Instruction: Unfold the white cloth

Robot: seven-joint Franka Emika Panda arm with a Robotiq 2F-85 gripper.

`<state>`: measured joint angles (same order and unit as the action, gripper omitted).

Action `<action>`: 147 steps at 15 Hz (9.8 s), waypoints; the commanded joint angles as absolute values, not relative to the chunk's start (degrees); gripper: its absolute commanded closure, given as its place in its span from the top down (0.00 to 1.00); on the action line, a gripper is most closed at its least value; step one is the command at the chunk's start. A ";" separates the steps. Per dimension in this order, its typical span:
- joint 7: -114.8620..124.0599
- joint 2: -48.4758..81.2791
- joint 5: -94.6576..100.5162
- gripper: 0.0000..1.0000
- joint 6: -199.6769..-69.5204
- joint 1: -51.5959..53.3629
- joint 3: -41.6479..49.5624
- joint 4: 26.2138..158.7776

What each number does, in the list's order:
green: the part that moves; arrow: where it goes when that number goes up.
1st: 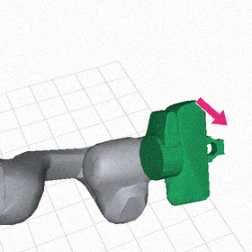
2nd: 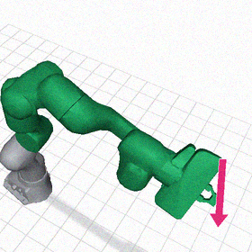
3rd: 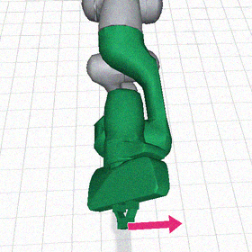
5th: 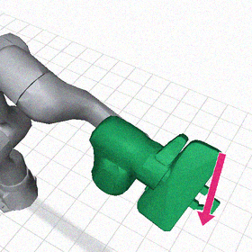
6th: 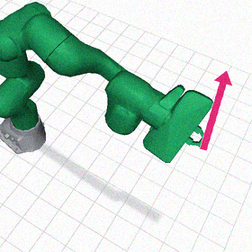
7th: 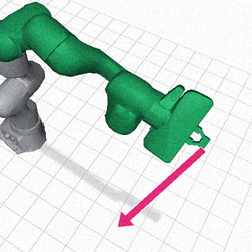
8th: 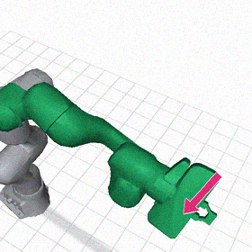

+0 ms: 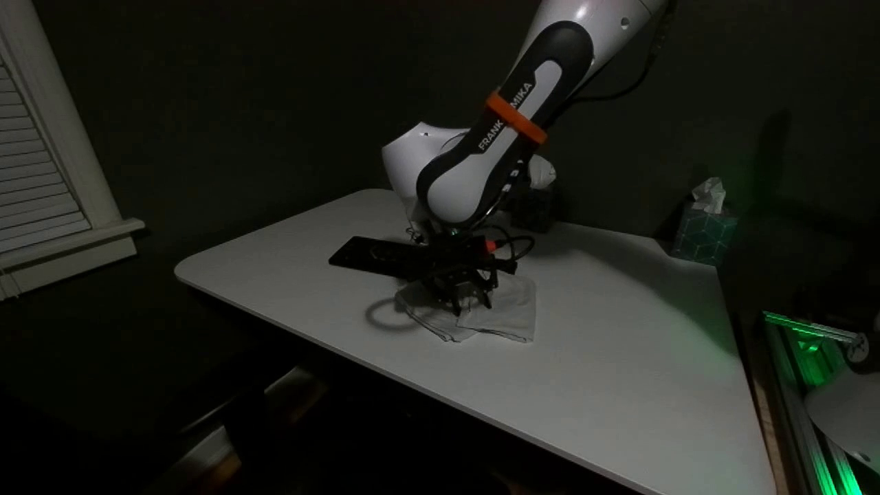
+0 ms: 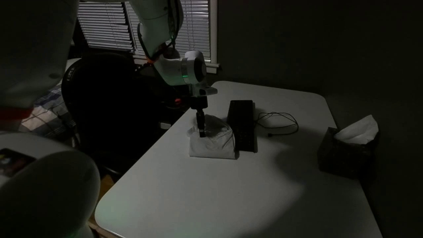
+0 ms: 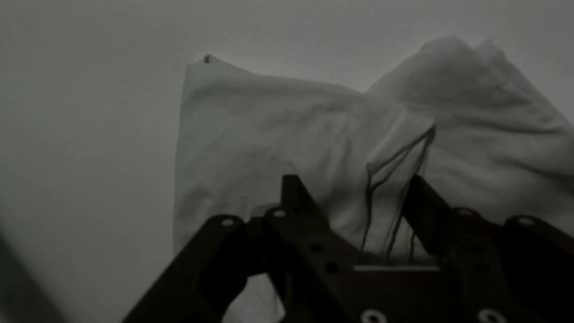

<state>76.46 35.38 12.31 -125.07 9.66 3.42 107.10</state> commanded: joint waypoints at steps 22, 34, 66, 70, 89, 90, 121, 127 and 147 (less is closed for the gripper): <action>76.91 14.73 23.36 0.01 -127.70 15.91 2.62 122.20; 90.68 4.23 19.13 0.01 -117.82 8.18 0.71 140.46; 79.11 25.39 11.21 0.98 -130.27 4.83 5.24 126.25; 78.81 27.13 10.87 0.63 -129.69 4.81 5.94 125.05; 87.23 4.29 18.45 0.00 -111.55 11.12 1.66 128.65; 89.02 1.41 20.36 0.00 -111.26 11.31 0.62 128.95; 85.39 -23.47 24.87 0.00 -108.40 6.23 -14.84 124.69; 76.61 -8.81 19.17 0.00 -116.10 2.17 -7.27 130.64; 102.96 22.69 54.16 0.00 -125.75 4.85 13.23 119.83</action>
<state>95.04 21.22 47.13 -128.92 4.44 11.28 120.04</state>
